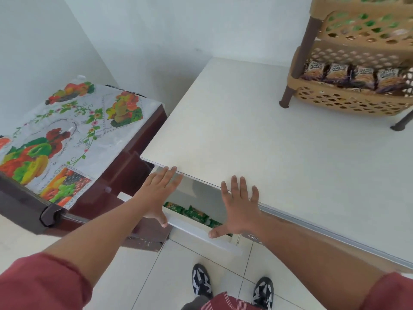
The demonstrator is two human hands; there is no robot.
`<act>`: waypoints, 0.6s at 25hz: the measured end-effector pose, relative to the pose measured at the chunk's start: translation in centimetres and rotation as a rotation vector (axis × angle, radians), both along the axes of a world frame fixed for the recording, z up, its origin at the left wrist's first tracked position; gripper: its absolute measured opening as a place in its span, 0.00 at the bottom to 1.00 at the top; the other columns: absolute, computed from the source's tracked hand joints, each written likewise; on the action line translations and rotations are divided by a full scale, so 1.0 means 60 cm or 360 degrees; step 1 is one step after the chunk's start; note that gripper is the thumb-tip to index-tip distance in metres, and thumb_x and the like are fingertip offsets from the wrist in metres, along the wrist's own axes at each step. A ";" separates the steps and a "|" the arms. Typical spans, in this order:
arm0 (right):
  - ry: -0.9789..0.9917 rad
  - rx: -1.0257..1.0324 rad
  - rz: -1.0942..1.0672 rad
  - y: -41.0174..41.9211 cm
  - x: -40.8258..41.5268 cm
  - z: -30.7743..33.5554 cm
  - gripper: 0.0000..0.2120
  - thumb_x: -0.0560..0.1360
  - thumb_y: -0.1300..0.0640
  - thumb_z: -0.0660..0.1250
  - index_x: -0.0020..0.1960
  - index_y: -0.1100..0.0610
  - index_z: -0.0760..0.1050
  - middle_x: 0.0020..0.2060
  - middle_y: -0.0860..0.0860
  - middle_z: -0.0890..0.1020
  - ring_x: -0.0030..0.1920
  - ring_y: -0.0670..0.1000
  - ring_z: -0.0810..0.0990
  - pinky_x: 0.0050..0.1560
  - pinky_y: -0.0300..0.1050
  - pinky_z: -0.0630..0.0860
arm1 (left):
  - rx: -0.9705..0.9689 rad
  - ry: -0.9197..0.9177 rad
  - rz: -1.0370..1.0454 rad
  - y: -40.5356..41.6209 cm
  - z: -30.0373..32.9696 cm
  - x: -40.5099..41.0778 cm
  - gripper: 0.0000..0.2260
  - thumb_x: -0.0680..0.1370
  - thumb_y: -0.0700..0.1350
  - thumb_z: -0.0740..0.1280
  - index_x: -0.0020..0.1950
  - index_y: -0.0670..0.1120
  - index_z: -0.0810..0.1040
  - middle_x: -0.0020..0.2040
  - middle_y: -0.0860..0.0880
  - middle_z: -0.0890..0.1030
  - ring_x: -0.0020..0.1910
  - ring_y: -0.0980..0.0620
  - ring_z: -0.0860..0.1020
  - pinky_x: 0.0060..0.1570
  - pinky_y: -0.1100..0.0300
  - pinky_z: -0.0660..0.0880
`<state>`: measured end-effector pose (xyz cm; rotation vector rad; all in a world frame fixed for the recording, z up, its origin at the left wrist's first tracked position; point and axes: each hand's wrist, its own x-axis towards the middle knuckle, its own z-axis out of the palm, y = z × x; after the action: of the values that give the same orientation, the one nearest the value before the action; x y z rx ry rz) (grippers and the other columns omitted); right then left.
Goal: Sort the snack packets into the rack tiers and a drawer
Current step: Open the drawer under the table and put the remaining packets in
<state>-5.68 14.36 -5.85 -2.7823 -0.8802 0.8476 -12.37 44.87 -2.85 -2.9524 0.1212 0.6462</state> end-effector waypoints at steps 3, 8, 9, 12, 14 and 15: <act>0.0032 -0.0088 0.0043 0.005 0.004 0.000 0.81 0.40 0.11 0.58 0.69 0.49 0.12 0.70 0.58 0.16 0.67 0.62 0.11 0.65 0.75 0.23 | -0.0017 0.0031 -0.0125 0.015 -0.007 0.028 0.76 0.48 0.74 0.75 0.77 0.55 0.25 0.81 0.48 0.30 0.78 0.44 0.29 0.76 0.44 0.34; -0.0036 -0.0225 0.0087 0.009 0.000 -0.005 0.81 0.48 0.21 0.73 0.70 0.48 0.13 0.67 0.56 0.12 0.66 0.62 0.11 0.65 0.75 0.23 | -0.0116 -0.0034 -0.0242 0.030 -0.014 0.063 0.69 0.50 0.77 0.71 0.82 0.55 0.42 0.82 0.47 0.54 0.81 0.43 0.49 0.77 0.47 0.43; -0.0075 -0.0240 0.0095 0.007 -0.001 -0.007 0.79 0.51 0.23 0.74 0.71 0.48 0.14 0.68 0.56 0.13 0.67 0.62 0.12 0.66 0.74 0.23 | -0.0133 -0.0076 -0.0256 0.029 -0.012 0.072 0.65 0.51 0.77 0.71 0.81 0.55 0.48 0.79 0.48 0.60 0.78 0.42 0.55 0.76 0.47 0.49; -0.0223 -0.0197 0.0049 0.003 -0.010 -0.012 0.70 0.58 0.25 0.70 0.76 0.46 0.21 0.75 0.55 0.20 0.74 0.61 0.19 0.70 0.72 0.29 | -0.0178 -0.0220 -0.0294 0.027 -0.009 0.091 0.49 0.56 0.75 0.72 0.73 0.56 0.66 0.63 0.52 0.71 0.62 0.46 0.70 0.66 0.52 0.64; -0.0304 -0.0060 -0.0039 -0.002 -0.006 -0.010 0.59 0.64 0.25 0.65 0.80 0.42 0.32 0.81 0.52 0.33 0.80 0.57 0.30 0.75 0.66 0.36 | -0.0220 -0.0305 -0.0258 0.019 -0.010 0.101 0.39 0.61 0.72 0.73 0.66 0.54 0.72 0.56 0.53 0.73 0.50 0.50 0.71 0.54 0.56 0.68; -0.0320 0.0001 -0.0113 -0.002 -0.003 -0.004 0.53 0.66 0.26 0.62 0.81 0.40 0.39 0.83 0.50 0.40 0.81 0.54 0.35 0.75 0.62 0.39 | -0.0272 -0.0356 -0.0248 0.016 -0.009 0.107 0.35 0.62 0.71 0.73 0.62 0.53 0.75 0.53 0.53 0.73 0.46 0.51 0.69 0.49 0.57 0.68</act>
<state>-5.88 14.21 -6.11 -2.9165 -0.8016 0.5645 -5.96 45.83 -3.39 -3.1104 0.3990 0.2963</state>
